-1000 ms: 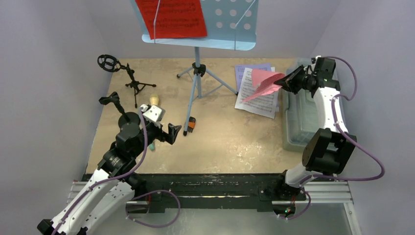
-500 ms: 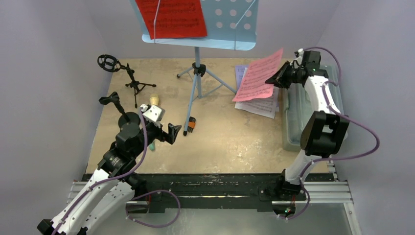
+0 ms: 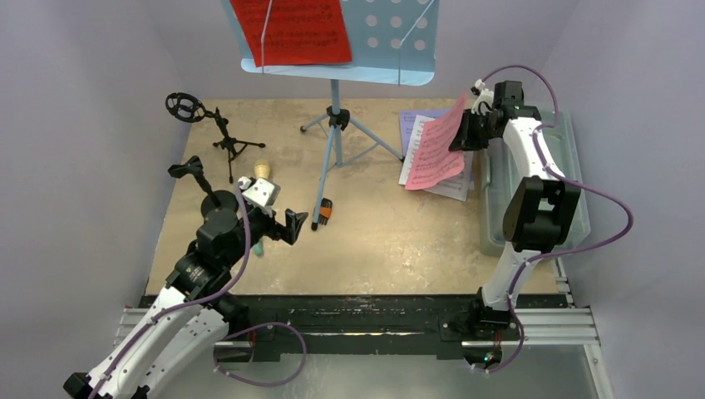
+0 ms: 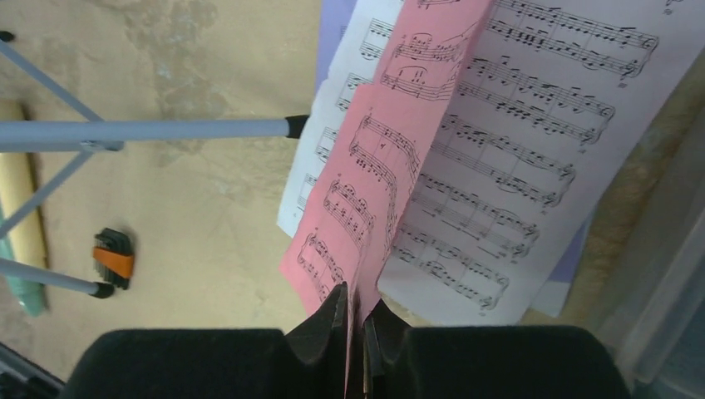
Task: Pack up the instrument practice props
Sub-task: Place the sheet music at the center of the board.
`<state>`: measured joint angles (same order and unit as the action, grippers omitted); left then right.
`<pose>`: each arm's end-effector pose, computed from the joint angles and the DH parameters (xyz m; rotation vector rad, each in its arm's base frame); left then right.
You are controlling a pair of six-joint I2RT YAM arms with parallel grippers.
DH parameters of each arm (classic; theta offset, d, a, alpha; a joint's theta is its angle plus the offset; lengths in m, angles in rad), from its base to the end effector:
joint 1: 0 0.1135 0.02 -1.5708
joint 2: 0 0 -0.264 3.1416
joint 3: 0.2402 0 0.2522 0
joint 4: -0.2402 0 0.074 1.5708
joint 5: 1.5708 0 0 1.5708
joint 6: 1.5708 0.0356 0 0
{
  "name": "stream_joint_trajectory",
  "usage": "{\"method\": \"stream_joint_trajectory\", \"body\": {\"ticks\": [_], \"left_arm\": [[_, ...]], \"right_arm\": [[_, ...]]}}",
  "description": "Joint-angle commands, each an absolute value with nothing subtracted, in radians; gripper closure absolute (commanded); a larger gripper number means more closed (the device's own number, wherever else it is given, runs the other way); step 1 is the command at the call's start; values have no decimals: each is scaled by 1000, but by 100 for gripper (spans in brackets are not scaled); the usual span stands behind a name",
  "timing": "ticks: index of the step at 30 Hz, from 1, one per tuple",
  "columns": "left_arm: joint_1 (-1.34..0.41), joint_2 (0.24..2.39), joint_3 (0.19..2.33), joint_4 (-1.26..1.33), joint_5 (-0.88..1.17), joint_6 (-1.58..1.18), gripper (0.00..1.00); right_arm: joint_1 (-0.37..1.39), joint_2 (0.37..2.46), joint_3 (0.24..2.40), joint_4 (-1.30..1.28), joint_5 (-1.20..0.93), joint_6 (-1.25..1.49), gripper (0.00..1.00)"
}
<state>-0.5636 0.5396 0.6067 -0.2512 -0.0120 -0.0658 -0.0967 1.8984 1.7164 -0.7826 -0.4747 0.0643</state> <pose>0.1200 -0.0753 0.3054 0.4290 1.7237 -0.4468 0.4165 -0.0241 0.2913 0.0124 2.4772 0.5850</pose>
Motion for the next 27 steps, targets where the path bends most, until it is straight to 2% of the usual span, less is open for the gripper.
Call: {"method": "stream_joint_trajectory", "body": {"ticks": [1,6,9,14,19,27], "left_arm": [[-558,537,594,-214,-5,-54,0],[-559,535,594,-213,-5,-54,0],[-559,538,594,-213,-5,-54,0],[-558,537,595,-216,-5,-56,0],[-558,538,599,-218,22,-58,0],[-558,528,617,-236,34,-80,0]], "right_arm": [[-99,1898,1733,-812,-373,-83,86],[-98,1874,1708,-808,-300,-140,76],[-98,1843,1715,-804,-269,-165,60],[-99,1749,1717,-784,-274,-210,40],[-99,1593,1598,-681,-289,-221,18],[-100,1371,1352,-589,-419,-282,12]]}}
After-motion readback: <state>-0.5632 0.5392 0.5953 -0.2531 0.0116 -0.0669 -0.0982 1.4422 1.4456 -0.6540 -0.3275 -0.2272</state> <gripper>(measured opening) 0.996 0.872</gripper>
